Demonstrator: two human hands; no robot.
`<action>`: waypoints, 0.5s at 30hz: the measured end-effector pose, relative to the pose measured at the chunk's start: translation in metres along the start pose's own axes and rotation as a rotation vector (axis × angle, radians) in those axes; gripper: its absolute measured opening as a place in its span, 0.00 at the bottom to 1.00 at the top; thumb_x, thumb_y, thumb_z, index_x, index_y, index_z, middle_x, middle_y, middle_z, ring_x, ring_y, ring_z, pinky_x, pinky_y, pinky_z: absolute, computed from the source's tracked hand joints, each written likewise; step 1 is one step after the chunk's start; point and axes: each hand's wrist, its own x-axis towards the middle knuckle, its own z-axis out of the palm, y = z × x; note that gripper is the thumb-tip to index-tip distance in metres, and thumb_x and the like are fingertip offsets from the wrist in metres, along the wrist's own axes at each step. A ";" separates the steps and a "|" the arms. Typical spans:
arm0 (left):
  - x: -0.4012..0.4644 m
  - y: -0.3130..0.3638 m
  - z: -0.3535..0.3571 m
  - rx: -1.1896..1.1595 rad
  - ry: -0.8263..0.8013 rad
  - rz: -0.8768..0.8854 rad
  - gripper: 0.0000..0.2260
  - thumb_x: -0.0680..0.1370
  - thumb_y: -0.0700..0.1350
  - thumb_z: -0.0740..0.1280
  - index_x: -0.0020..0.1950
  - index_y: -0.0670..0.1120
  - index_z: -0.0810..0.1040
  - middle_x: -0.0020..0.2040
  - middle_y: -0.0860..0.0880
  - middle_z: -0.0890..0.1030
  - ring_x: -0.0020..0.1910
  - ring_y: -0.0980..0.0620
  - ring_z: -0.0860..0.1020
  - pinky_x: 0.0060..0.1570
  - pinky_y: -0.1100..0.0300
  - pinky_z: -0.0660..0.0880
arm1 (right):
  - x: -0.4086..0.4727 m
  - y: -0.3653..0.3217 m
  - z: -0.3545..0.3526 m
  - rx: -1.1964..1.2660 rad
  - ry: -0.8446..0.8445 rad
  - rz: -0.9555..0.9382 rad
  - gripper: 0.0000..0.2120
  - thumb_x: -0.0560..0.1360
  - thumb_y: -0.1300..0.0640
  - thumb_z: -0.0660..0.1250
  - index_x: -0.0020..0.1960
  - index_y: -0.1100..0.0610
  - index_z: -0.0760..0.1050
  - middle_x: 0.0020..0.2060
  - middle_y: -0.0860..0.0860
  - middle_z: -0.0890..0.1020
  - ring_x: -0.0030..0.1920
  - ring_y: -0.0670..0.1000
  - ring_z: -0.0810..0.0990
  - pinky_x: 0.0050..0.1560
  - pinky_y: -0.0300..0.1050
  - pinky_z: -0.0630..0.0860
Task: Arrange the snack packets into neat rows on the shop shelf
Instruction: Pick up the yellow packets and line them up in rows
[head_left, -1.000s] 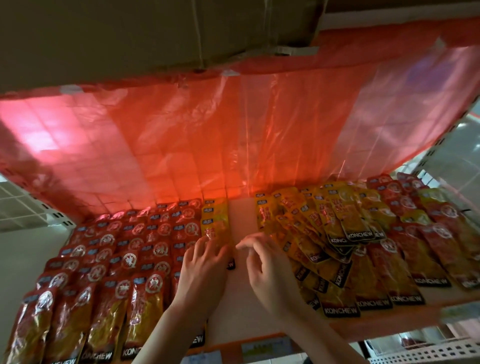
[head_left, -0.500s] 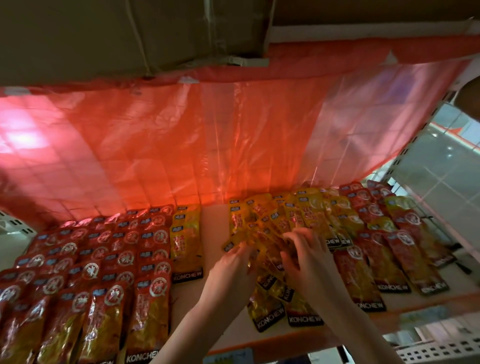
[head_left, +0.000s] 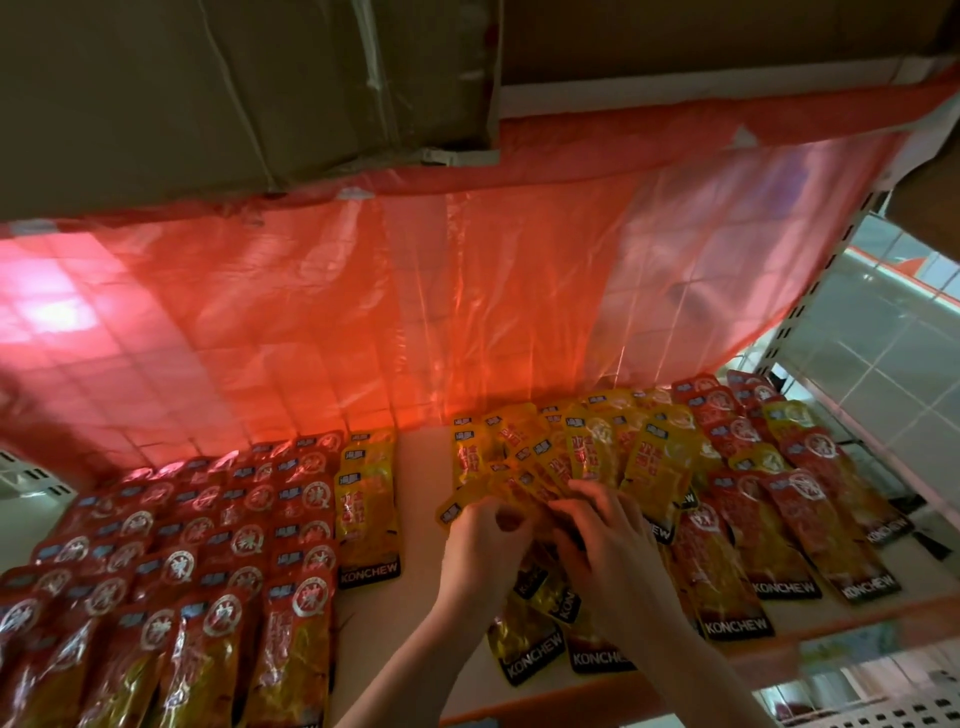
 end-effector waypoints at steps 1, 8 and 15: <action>-0.001 0.001 -0.002 -0.041 0.011 -0.008 0.06 0.74 0.48 0.69 0.39 0.48 0.80 0.35 0.52 0.81 0.34 0.54 0.80 0.36 0.56 0.79 | 0.001 0.001 -0.001 0.020 -0.003 -0.004 0.21 0.76 0.45 0.53 0.56 0.54 0.78 0.59 0.49 0.75 0.59 0.50 0.70 0.54 0.50 0.74; -0.013 0.000 -0.032 -0.256 0.033 -0.095 0.07 0.76 0.39 0.64 0.38 0.42 0.78 0.31 0.47 0.76 0.28 0.51 0.74 0.29 0.59 0.70 | 0.006 -0.002 -0.006 0.035 -0.037 0.012 0.22 0.76 0.45 0.52 0.56 0.55 0.78 0.57 0.49 0.77 0.57 0.52 0.73 0.54 0.51 0.76; -0.028 -0.016 -0.069 -0.392 0.141 -0.126 0.04 0.77 0.38 0.63 0.44 0.41 0.76 0.41 0.41 0.80 0.39 0.44 0.81 0.34 0.54 0.80 | 0.010 -0.050 -0.036 0.236 -0.027 -0.181 0.21 0.77 0.42 0.54 0.61 0.54 0.73 0.57 0.45 0.75 0.57 0.43 0.73 0.57 0.36 0.71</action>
